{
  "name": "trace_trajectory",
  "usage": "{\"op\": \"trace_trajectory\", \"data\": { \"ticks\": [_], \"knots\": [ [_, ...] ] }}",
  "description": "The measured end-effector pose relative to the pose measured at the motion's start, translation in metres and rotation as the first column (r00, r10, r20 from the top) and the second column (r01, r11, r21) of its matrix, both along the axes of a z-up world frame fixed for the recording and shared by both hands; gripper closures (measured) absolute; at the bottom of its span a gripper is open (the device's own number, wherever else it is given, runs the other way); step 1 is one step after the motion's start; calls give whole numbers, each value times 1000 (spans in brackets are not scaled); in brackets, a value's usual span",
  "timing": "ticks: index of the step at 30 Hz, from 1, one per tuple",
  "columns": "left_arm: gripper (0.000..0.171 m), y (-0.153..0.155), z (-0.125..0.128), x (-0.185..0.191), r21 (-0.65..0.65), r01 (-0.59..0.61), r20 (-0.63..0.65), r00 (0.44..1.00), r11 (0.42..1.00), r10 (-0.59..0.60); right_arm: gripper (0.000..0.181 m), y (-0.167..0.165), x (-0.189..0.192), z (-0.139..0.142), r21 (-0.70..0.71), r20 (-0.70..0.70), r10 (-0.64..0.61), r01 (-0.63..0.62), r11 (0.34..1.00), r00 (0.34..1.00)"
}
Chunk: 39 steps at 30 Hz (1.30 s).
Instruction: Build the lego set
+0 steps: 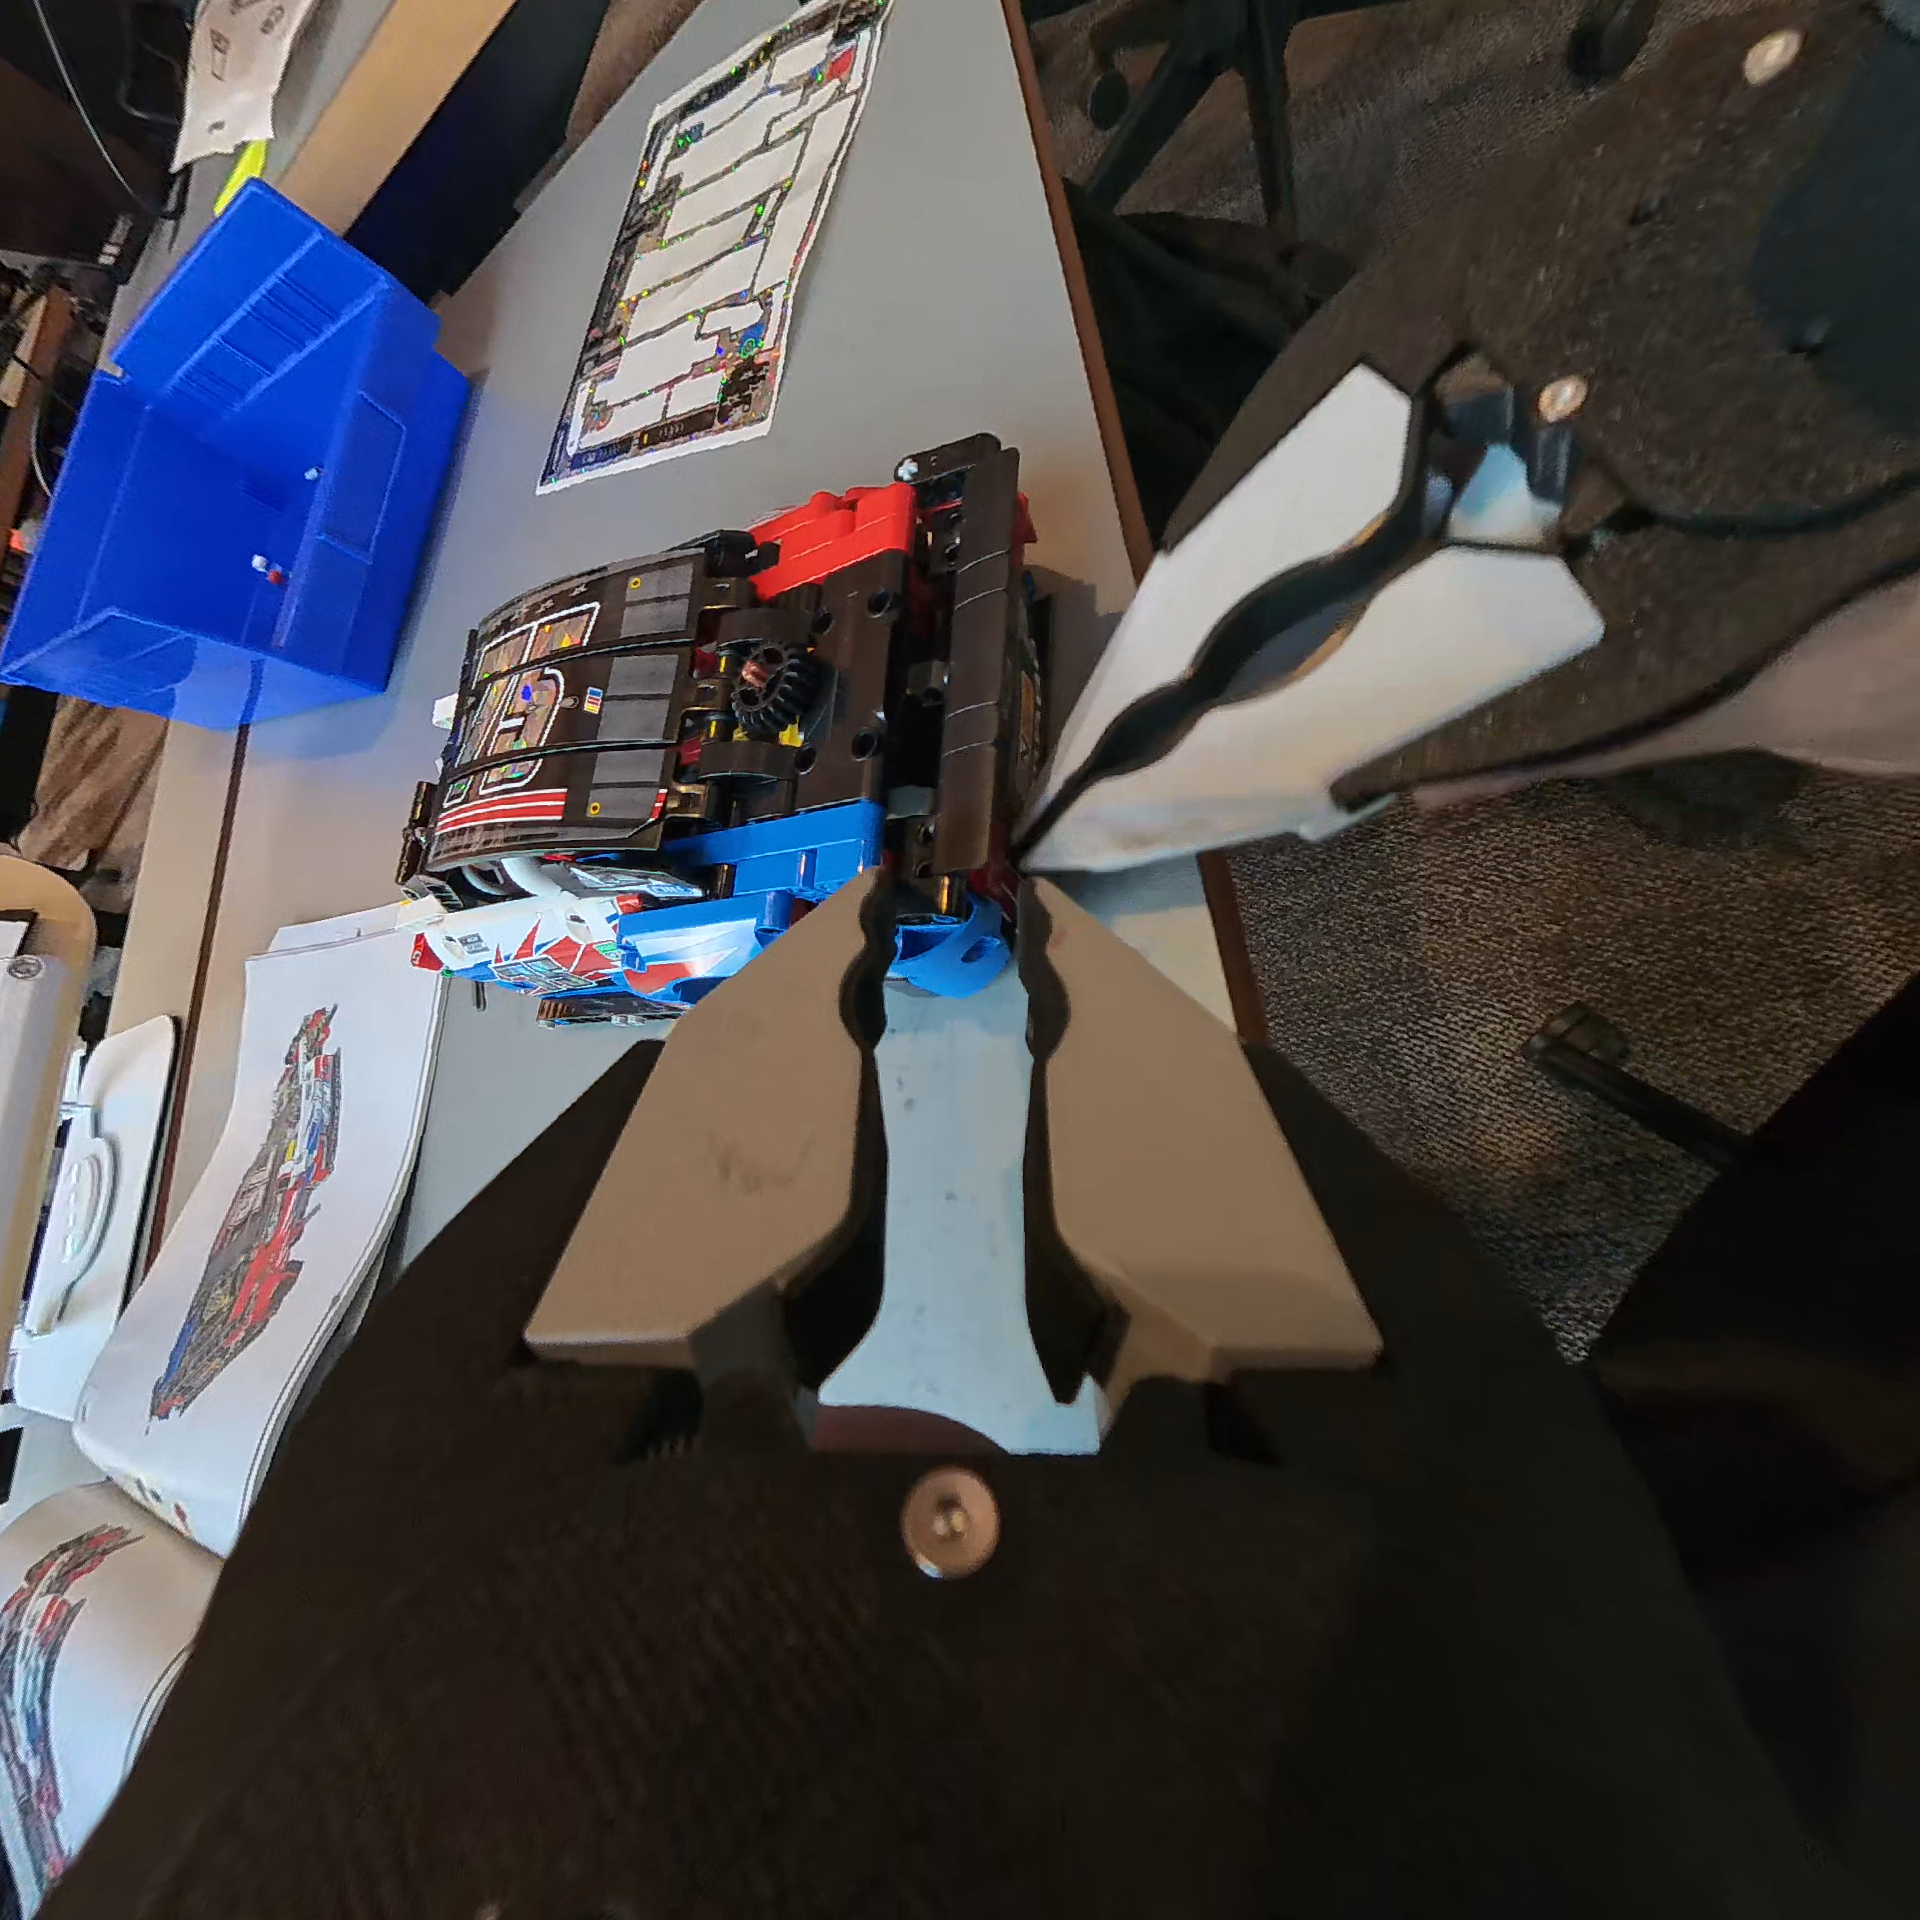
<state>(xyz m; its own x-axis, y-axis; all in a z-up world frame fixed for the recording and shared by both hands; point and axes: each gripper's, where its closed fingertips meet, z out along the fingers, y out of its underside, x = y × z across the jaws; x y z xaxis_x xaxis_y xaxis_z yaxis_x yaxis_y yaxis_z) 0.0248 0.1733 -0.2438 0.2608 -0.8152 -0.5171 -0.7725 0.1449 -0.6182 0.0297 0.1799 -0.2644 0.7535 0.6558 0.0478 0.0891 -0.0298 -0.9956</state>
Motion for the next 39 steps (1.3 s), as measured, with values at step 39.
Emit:
{"op": "trace_trajectory", "data": {
  "ticks": [39],
  "knots": [
    [113,-169,4,-179,-295,-150,427,863,944,270,127,67,128,86,-229,-114,-93,65,971,989]
  ]
}}
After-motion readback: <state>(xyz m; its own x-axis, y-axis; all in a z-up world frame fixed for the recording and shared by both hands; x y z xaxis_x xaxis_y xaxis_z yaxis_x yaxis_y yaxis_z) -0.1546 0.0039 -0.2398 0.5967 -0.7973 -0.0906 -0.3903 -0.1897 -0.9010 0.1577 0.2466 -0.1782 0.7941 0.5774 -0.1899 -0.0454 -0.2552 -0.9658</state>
